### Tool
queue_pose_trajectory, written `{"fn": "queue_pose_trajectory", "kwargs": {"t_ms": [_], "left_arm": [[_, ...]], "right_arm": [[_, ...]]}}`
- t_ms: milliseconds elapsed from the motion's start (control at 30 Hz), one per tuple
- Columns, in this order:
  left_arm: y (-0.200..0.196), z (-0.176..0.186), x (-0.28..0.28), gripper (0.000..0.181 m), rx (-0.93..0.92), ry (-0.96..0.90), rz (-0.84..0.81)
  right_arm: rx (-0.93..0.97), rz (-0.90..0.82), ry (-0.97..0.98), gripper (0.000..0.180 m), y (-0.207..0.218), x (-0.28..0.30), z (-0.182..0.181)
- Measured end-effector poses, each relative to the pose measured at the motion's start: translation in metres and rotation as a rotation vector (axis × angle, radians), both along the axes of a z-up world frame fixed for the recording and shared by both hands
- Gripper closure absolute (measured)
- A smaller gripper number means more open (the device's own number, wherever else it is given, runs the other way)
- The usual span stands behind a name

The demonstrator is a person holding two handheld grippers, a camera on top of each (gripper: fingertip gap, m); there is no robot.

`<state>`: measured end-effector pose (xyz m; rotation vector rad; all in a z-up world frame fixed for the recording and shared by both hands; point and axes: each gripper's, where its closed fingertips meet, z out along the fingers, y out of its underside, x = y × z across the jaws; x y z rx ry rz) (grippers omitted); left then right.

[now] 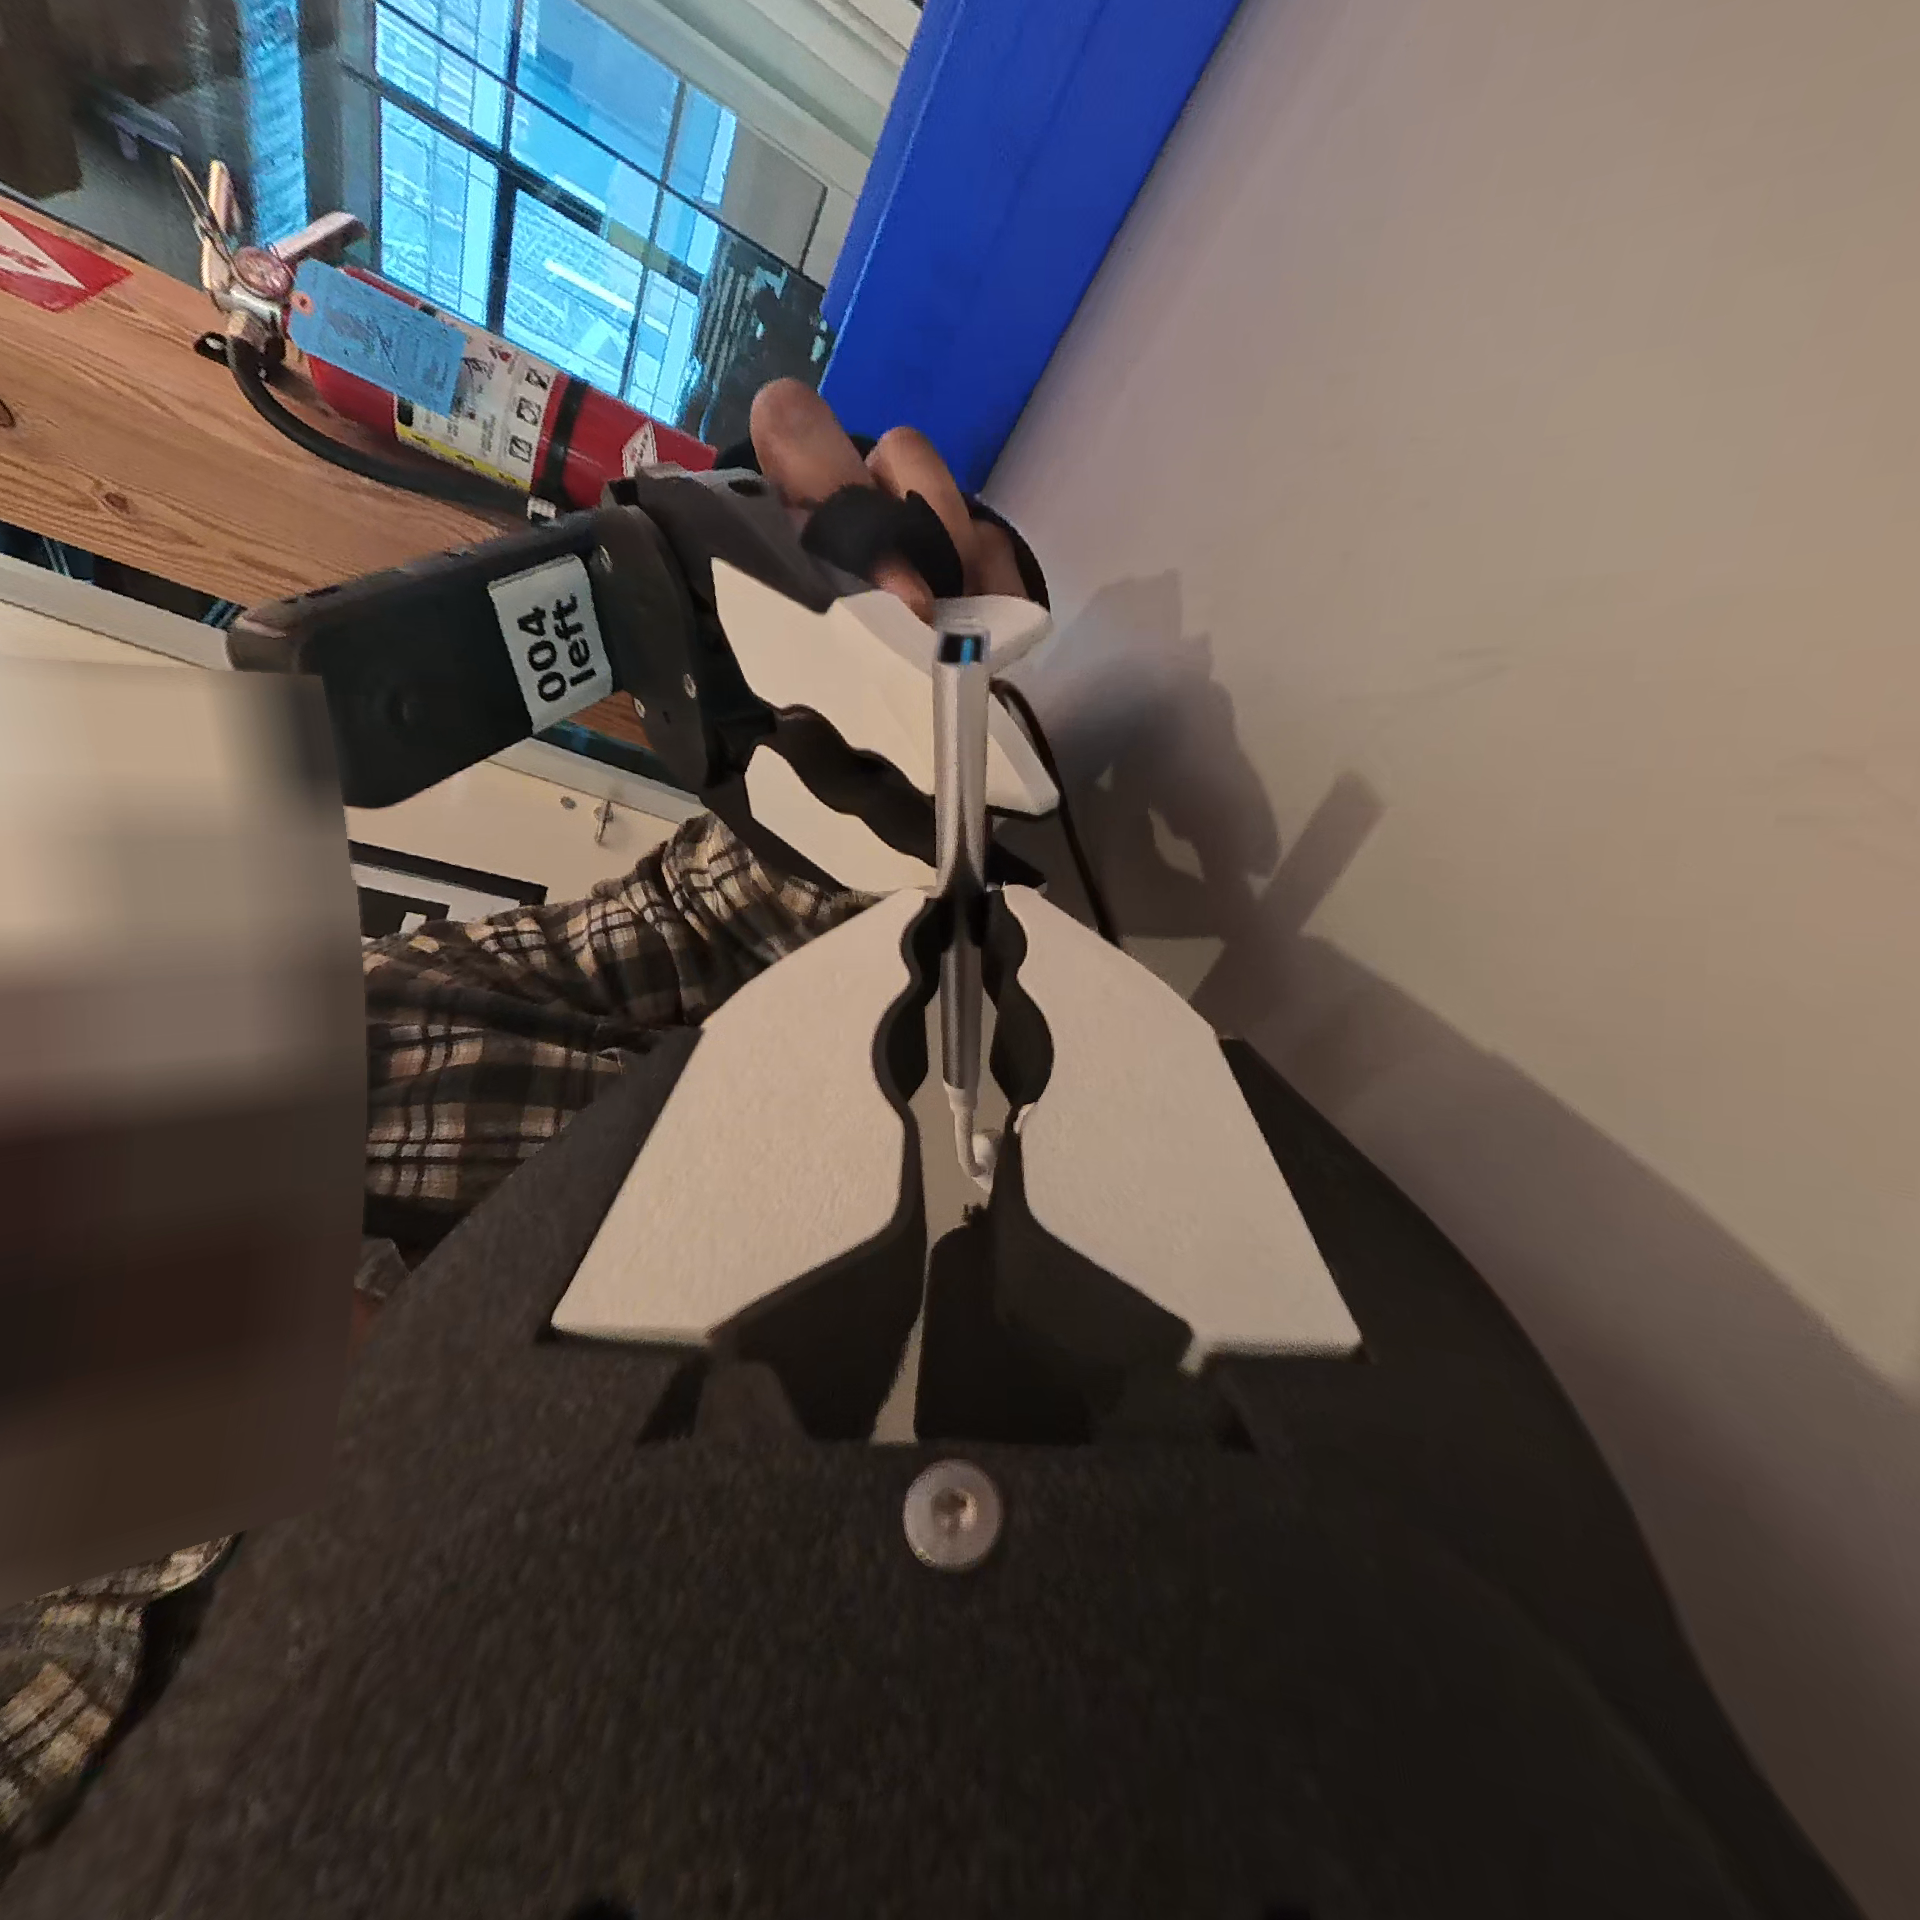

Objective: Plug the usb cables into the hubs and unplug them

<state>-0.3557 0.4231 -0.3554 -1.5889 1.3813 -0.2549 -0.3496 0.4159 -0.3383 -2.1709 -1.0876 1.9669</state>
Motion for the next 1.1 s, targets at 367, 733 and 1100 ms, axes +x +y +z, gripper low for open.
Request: {"fn": "queue_pose_trajectory", "kwargs": {"t_ms": [367, 733, 1100], "left_arm": [[-0.007, 0.001, -0.004, 0.167, 0.010, 0.052, -0.073], [-0.011, -0.002, -0.021, 0.166, -0.015, 0.167, -0.059], [-0.022, 0.011, -0.015, 0.178, -0.038, -0.005, -0.130]], "right_arm": [[-0.034, 0.095, 0.000, 0.173, -0.018, -0.010, -0.006], [-0.043, 0.116, -0.013, 0.172, -0.025, -0.019, -0.010], [-0.090, 0.173, 0.092, 0.173, -0.030, -0.008, 0.008]]}}
